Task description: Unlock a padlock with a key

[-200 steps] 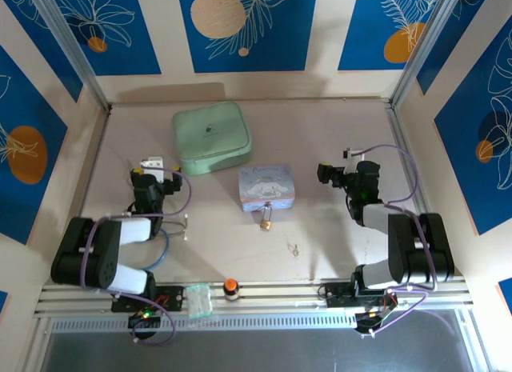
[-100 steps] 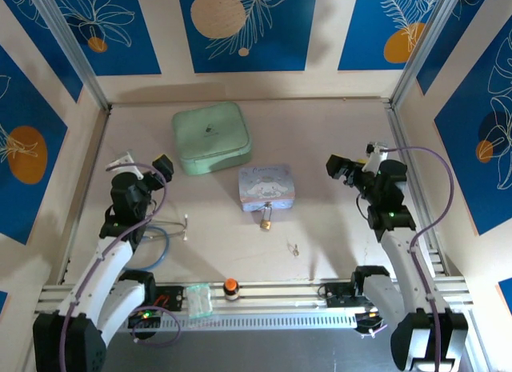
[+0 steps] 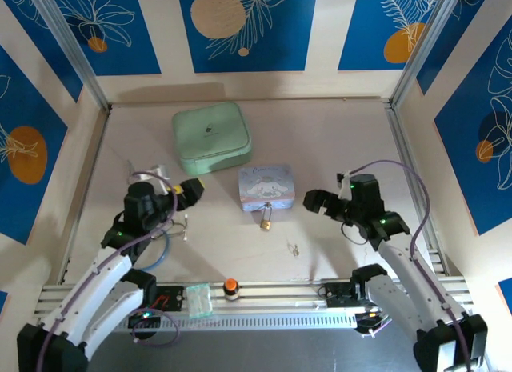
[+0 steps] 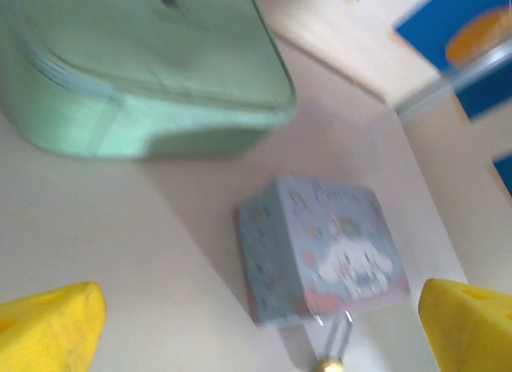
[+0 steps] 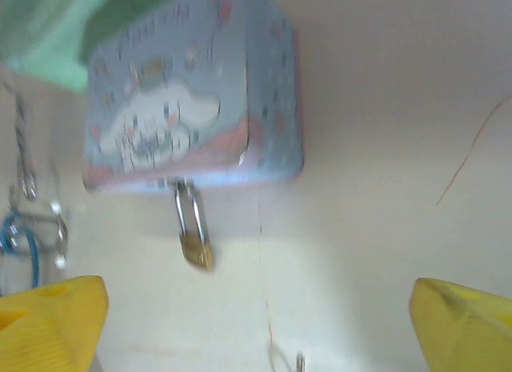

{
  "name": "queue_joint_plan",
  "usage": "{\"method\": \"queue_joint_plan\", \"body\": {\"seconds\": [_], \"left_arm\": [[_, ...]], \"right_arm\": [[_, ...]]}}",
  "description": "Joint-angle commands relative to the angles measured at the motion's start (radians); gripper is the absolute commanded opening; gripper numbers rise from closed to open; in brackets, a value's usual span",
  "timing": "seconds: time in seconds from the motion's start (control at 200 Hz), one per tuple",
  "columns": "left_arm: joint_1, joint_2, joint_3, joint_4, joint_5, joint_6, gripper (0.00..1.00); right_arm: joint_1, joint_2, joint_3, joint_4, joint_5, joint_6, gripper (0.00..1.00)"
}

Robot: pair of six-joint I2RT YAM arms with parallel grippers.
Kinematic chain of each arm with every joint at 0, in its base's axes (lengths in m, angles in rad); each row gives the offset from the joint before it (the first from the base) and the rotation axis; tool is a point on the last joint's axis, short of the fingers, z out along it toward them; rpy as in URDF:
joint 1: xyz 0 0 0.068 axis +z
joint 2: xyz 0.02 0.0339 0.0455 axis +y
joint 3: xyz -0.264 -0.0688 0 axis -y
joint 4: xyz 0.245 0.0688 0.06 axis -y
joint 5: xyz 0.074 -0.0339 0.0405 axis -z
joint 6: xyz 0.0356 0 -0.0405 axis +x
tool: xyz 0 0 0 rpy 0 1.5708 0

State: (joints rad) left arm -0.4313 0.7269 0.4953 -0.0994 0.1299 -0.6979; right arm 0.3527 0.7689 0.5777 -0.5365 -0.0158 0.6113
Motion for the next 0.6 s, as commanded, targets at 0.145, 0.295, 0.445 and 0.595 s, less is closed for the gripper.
{"method": "queue_joint_plan", "body": {"seconds": [0.145,0.295,0.445,0.595], "left_arm": [[-0.316,0.13,0.137,-0.106,-0.129,-0.002,0.99],[-0.473,0.213,0.163,-0.075,-0.204,-0.036,0.99],[-0.581,0.286,0.199,-0.044,-0.233,-0.068,0.99],[-0.638,0.333,0.215,-0.02,-0.253,-0.083,0.99]], "right_arm": [[0.366,0.054,-0.021,-0.17,0.339,0.223,0.84],[0.503,0.187,-0.008,-0.161,0.412,0.313,0.67],[0.596,0.304,0.024,-0.152,0.453,0.383,0.6],[0.64,0.418,0.023,-0.091,0.429,0.419,0.55]]}}
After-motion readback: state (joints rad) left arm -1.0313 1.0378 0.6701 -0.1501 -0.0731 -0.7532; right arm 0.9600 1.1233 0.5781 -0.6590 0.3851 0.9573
